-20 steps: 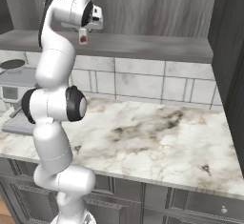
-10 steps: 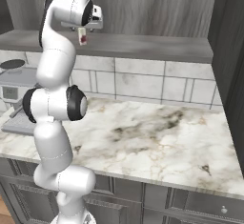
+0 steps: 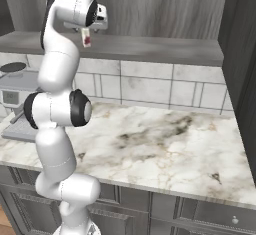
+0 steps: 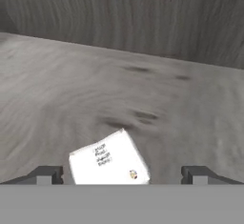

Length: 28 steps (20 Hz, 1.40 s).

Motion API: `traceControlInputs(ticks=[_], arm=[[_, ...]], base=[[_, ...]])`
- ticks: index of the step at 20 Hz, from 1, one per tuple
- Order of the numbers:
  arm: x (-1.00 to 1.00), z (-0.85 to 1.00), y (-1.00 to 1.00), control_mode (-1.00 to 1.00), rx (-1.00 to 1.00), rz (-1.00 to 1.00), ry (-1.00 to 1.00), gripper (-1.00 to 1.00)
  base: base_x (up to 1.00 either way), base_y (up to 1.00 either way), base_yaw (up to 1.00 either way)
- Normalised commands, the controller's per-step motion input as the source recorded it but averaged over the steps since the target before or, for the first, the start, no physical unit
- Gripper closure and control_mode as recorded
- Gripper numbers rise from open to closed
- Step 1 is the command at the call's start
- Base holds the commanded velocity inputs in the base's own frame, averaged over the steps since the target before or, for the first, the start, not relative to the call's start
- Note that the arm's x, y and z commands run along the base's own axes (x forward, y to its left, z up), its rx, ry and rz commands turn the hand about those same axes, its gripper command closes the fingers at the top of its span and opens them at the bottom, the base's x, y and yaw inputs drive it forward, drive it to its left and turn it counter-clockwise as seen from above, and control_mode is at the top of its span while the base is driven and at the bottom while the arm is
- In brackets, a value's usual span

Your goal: Pick the boxed drink, water bottle from the counter and place them in the open cabinet.

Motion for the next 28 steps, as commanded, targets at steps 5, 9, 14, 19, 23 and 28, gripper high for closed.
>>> traceControlInputs(ticks=[5,9,14,19,23,28], arm=[[-0.22,0.04,0.07,-1.0,0.0,0.0,-0.16,-1.0],[-0.29,0.04,0.02,-1.0,0.0,0.0,-0.17,-1.0],[-0.43,0.03,-0.01,-1.0,0.0,0.0,-0.07,-1.0],[-0.5,0.07,-0.07,-1.0,0.05,0.0,-0.04,-1.0],[-0.61,0.07,-0.1,-1.0,0.02,-0.02,-0.08,-1.0],[-0.71,0.02,-0.17,-1.0,0.0,-0.1,-0.05,-1.0]], base=[[0.0,0.0,0.0],[0.0,0.0,0.0],[0.0,0.0,0.0],[0.0,0.0,0.0],[0.0,0.0,0.0],[0.0,0.0,0.0]])
